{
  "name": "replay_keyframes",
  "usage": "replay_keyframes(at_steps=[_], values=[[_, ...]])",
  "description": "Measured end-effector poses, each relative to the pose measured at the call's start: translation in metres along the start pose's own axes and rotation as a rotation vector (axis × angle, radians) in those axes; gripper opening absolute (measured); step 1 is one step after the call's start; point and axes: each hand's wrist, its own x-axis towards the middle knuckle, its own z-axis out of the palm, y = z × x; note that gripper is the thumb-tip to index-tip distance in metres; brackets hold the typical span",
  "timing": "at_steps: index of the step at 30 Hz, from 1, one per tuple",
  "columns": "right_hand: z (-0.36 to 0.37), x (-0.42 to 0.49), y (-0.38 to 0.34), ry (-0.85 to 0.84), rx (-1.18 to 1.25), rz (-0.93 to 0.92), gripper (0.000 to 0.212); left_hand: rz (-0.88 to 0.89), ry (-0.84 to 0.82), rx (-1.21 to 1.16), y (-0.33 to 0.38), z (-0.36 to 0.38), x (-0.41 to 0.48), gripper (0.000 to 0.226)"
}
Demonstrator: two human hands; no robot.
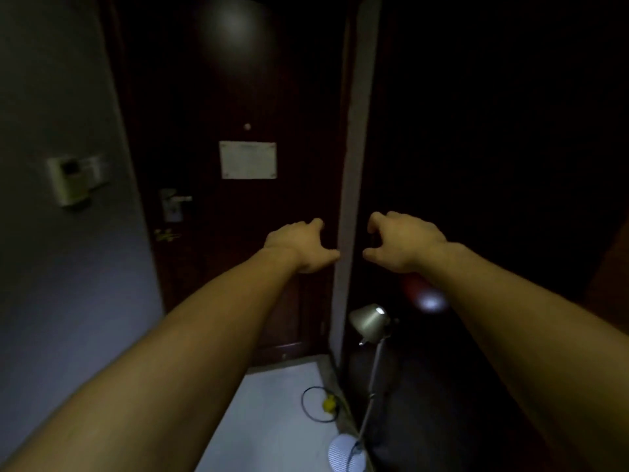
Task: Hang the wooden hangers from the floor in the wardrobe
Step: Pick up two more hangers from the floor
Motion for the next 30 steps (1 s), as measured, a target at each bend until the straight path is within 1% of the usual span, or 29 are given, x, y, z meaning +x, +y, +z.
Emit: replay_keyframes(at_steps=[6,12,16,21,23,26,28,30], values=[[0.033,0.045,-0.111,-0.111,0.063,-0.210,0.061,-0.173,-0.022,0.025,-0.099,-0.001,-0.021,0.078],[0.077,0.077,-0.178,-0.198,0.115,-0.376,0.064,-0.328,-0.085,0.029,-0.170,0.023,-0.031,0.081],[0.114,0.103,-0.203,-0.275,0.129,-0.475,0.062,-0.452,-0.120,-0.006,-0.206,0.045,-0.024,0.085],[0.170,0.140,-0.217,-0.367,0.165,-0.560,0.063,-0.599,-0.166,-0.041,-0.238,0.086,-0.011,0.086],[0.196,0.150,-0.221,-0.402,0.182,-0.584,0.060,-0.643,-0.185,-0.066,-0.248,0.109,-0.011,0.085],[0.245,0.154,-0.234,-0.471,0.220,-0.629,0.052,-0.708,-0.224,-0.147,-0.259,0.151,-0.017,0.077],[0.280,0.149,-0.245,-0.539,0.257,-0.669,0.042,-0.773,-0.272,-0.191,-0.269,0.185,-0.022,0.073],[0.313,0.142,-0.254,-0.627,0.273,-0.684,0.042,-0.840,-0.326,-0.201,-0.282,0.221,-0.028,0.076]])
